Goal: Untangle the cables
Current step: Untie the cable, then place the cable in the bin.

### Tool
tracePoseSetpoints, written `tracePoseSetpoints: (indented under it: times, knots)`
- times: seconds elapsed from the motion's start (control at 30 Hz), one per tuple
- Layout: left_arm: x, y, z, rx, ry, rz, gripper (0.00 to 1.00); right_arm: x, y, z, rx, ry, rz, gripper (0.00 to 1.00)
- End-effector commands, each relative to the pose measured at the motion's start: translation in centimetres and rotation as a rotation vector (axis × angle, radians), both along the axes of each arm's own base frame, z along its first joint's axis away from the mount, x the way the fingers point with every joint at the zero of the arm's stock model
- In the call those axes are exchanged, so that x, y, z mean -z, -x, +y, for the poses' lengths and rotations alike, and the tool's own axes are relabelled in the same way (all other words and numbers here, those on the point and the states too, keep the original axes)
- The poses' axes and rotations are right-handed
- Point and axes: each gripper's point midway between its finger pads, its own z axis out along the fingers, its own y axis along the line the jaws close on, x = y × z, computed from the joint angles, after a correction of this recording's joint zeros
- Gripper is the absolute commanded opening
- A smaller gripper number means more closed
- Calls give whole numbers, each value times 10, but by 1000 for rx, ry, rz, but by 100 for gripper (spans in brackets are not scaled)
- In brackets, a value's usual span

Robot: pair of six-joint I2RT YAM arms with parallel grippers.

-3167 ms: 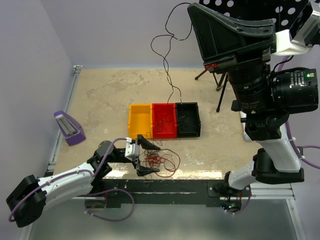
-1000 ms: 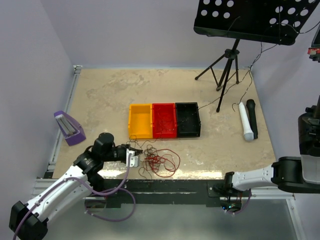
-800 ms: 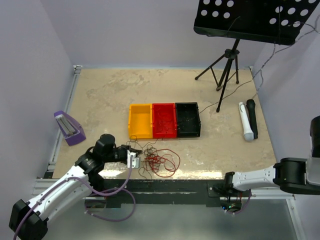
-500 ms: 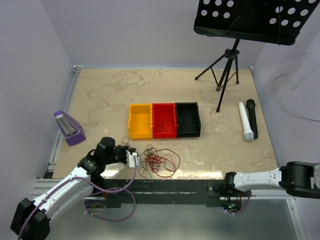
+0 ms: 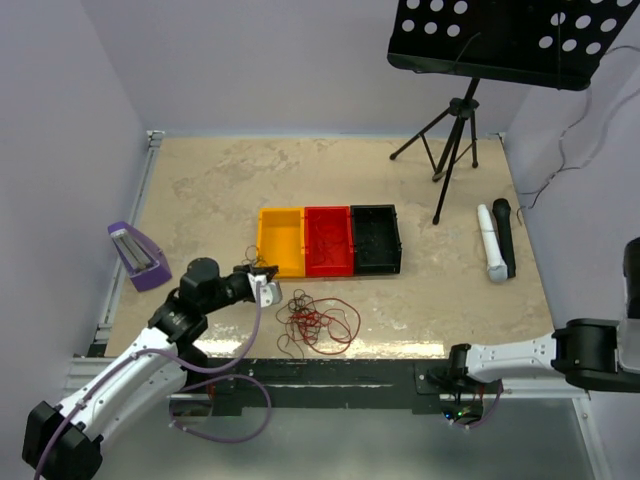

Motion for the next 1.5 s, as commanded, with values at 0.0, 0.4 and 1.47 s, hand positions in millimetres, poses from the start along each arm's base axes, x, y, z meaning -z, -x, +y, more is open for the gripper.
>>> tracePoseSetpoints:
  times: [0.0,0.4,1.47]
  knots:
    - [-78,-5,-16,18,199,-63,0,7,-15,56,-41,102,28,0]
    - [-147,4,-19,17,379,-50,0,43,-53,167,-34,290,108,0]
    - [-163,37,-29,141,461,58,0,125,-186,218,119,425,190,0]
